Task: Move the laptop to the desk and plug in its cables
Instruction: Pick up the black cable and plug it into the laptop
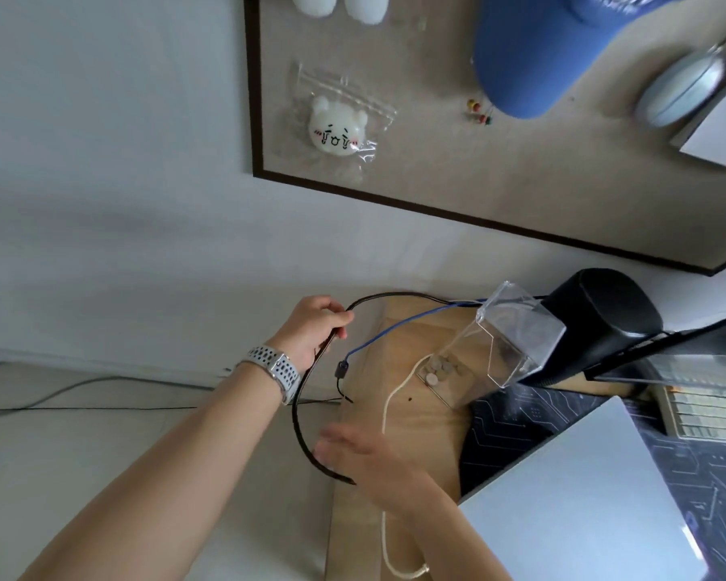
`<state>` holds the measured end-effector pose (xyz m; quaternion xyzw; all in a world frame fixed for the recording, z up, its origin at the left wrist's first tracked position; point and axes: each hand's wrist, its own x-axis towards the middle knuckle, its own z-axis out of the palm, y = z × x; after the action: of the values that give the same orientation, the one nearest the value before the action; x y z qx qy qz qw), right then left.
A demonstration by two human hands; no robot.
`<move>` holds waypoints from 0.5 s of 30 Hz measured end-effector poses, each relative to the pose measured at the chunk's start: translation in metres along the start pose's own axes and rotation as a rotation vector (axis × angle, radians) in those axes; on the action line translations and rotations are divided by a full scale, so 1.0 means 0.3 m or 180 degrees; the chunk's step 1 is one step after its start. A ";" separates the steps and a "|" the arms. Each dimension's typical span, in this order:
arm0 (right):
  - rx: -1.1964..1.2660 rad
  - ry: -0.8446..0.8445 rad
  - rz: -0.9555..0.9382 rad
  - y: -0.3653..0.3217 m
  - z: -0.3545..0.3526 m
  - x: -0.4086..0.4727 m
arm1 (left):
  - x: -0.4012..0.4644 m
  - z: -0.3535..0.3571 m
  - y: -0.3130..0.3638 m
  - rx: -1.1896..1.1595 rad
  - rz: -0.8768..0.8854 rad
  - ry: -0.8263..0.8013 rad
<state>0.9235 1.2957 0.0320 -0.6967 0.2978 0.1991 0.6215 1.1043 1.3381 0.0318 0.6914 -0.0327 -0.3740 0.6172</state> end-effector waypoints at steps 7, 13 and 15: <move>-0.1580 -0.0182 -0.0283 -0.042 -0.019 -0.088 | -0.061 -0.007 0.075 -0.0050 -0.0061 0.0068; -0.2309 0.0415 -0.0616 -0.081 -0.049 -0.161 | -0.131 -0.032 0.082 0.1351 0.0209 0.0198; -0.3123 0.0711 -0.0803 -0.093 -0.064 -0.184 | -0.233 -0.035 0.084 0.2278 0.0756 0.0366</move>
<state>0.8992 1.2873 0.0915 -0.9536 0.1476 0.1633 0.2054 1.0706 1.3763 0.0868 0.8745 -0.2065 -0.2253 0.3766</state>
